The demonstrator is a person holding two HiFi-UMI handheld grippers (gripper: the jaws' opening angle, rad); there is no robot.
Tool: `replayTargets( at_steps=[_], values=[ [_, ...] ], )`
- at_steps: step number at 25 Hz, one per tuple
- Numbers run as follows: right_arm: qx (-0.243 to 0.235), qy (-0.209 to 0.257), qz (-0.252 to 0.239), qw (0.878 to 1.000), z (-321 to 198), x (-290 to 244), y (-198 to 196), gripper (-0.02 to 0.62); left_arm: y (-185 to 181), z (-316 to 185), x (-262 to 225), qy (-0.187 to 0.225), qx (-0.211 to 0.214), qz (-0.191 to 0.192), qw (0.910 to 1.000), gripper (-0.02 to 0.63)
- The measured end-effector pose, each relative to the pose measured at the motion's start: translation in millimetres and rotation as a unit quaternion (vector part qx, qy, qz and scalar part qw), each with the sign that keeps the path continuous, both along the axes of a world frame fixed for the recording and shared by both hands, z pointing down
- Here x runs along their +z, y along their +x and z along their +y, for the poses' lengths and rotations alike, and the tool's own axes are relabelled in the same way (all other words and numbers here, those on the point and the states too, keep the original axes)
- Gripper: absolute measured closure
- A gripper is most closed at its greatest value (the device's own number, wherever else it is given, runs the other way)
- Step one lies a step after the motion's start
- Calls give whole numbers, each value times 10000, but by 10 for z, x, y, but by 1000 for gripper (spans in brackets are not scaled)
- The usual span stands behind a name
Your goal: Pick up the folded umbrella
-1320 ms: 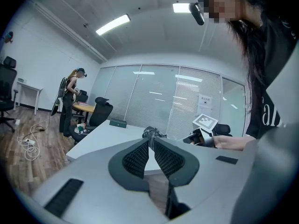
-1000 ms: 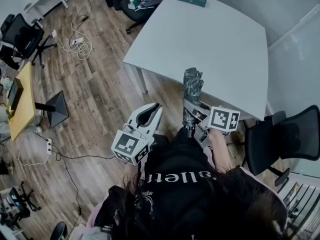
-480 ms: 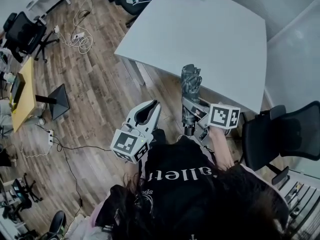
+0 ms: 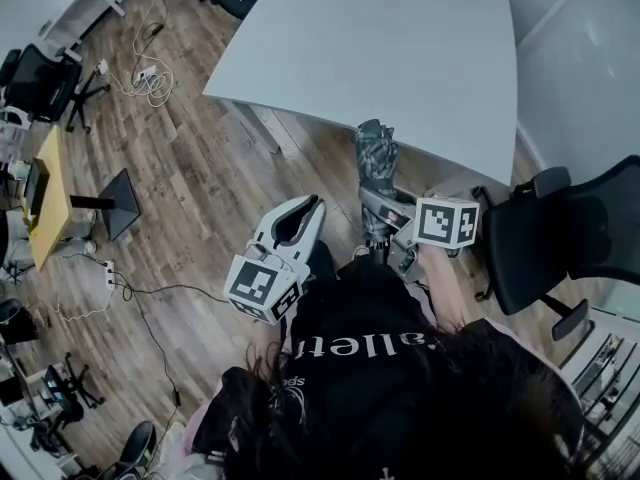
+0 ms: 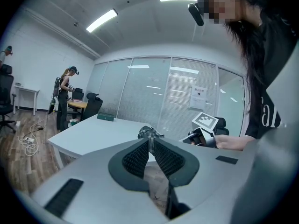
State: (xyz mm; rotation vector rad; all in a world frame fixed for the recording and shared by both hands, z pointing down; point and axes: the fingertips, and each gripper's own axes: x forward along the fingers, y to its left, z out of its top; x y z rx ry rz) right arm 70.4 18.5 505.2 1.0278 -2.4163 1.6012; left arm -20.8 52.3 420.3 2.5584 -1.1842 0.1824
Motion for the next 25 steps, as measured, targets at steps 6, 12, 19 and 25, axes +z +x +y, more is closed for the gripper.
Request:
replayTargets(
  at_steps=[6, 12, 19, 25],
  values=[
    [-5, 19, -67, 10000, 143, 6, 230, 365, 251, 105, 28, 17, 10, 1, 10000, 552],
    [-53, 96, -115, 9999, 165, -25, 371, 365, 421, 116, 7, 104, 3, 3, 9999, 554],
    [-132, 139, -160, 9997, 162, -24, 535, 365, 619, 128, -19, 176, -30, -49, 9998, 552],
    [-180, 133, -195, 9996, 91, -50, 530, 365, 615, 43, -42, 172, -94, -91, 9998, 552]
  ],
)
